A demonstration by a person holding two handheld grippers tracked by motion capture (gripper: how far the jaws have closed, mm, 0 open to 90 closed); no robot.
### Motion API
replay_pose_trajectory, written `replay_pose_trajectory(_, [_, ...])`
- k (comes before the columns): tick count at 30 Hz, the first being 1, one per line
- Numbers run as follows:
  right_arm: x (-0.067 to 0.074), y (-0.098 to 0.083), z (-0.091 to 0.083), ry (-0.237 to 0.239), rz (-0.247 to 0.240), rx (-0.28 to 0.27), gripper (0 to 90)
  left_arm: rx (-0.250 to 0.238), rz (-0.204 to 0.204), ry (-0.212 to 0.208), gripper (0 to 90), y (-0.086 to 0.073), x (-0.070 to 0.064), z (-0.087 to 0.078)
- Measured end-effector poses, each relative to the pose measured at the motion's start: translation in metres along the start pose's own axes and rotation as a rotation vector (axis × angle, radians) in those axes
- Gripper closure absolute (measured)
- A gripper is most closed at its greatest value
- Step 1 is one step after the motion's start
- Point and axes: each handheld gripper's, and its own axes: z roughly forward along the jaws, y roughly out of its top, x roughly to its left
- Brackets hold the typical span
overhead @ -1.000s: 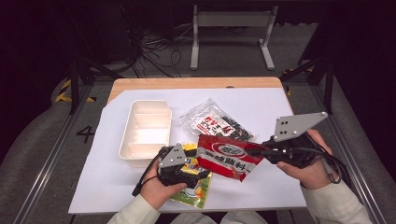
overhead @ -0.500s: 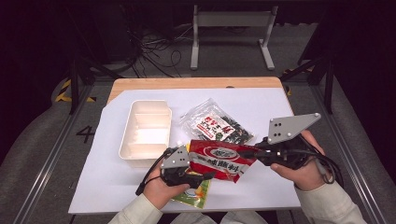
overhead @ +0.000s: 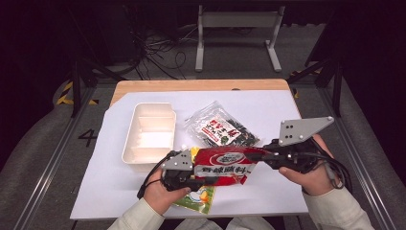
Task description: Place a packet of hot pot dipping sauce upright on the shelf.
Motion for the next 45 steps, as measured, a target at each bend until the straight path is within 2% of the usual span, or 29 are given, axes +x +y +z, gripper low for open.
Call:
replay_pose_trajectory(2, [0.0, -0.002, -0.001, -0.004, 0.007, -0.016, 80.0, 0.006, 0.001, -0.006, 75.5, 0.001, -0.001, -0.003])
replay_pose_trajectory(5, [0.0, -0.006, -0.004, -0.024, 0.027, -0.044, 70.2, 0.0, 0.003, -0.014, 75.6, 0.003, -0.001, -0.008])
replay_pose_trajectory(8, [-0.003, -0.012, -0.011, -0.04, 0.052, -0.09, 64.2, -0.001, 0.012, -0.003, 75.7, 0.006, -0.001, -0.015])
replay_pose_trajectory(12, [-0.007, -0.026, -0.02, -0.071, 0.079, -0.123, 61.9, -0.017, 0.021, 0.022, 75.7, 0.013, 0.003, -0.031])
replay_pose_trajectory(13, [-0.007, -0.026, -0.02, -0.071, 0.079, -0.123, 61.9, -0.017, 0.021, 0.022, 75.6, 0.013, 0.003, -0.031])
replay_pose_trajectory(16, [-0.011, -0.043, -0.022, -0.085, 0.117, -0.125, 61.2, -0.018, 0.015, 0.049, 75.6, 0.017, 0.009, -0.044])
replay_pose_trajectory(19, [-0.013, -0.051, -0.022, -0.088, 0.133, -0.126, 61.1, -0.016, 0.009, 0.058, 75.6, 0.018, 0.012, -0.049])
replay_pose_trajectory(20, [-0.015, -0.058, -0.022, -0.095, 0.149, -0.13, 60.7, -0.018, 0.006, 0.077, 75.5, 0.019, 0.015, -0.053])
replay_pose_trajectory(28, [-0.019, -0.075, -0.023, -0.129, 0.191, -0.135, 57.7, -0.021, -0.02, 0.098, 75.5, 0.025, 0.027, -0.07])
replay_pose_trajectory(34, [-0.02, -0.079, -0.024, -0.157, 0.196, -0.119, 57.7, -0.013, -0.02, 0.126, 75.5, 0.029, 0.035, -0.079])
replay_pose_trajectory(38, [-0.022, -0.085, -0.025, -0.166, 0.21, -0.111, 57.9, -0.007, -0.025, 0.154, 75.4, 0.031, 0.044, -0.088])
replay_pose_trajectory(45, [-0.027, -0.103, -0.029, -0.186, 0.259, -0.095, 58.3, -0.037, -0.02, 0.184, 75.4, 0.034, 0.063, -0.104])
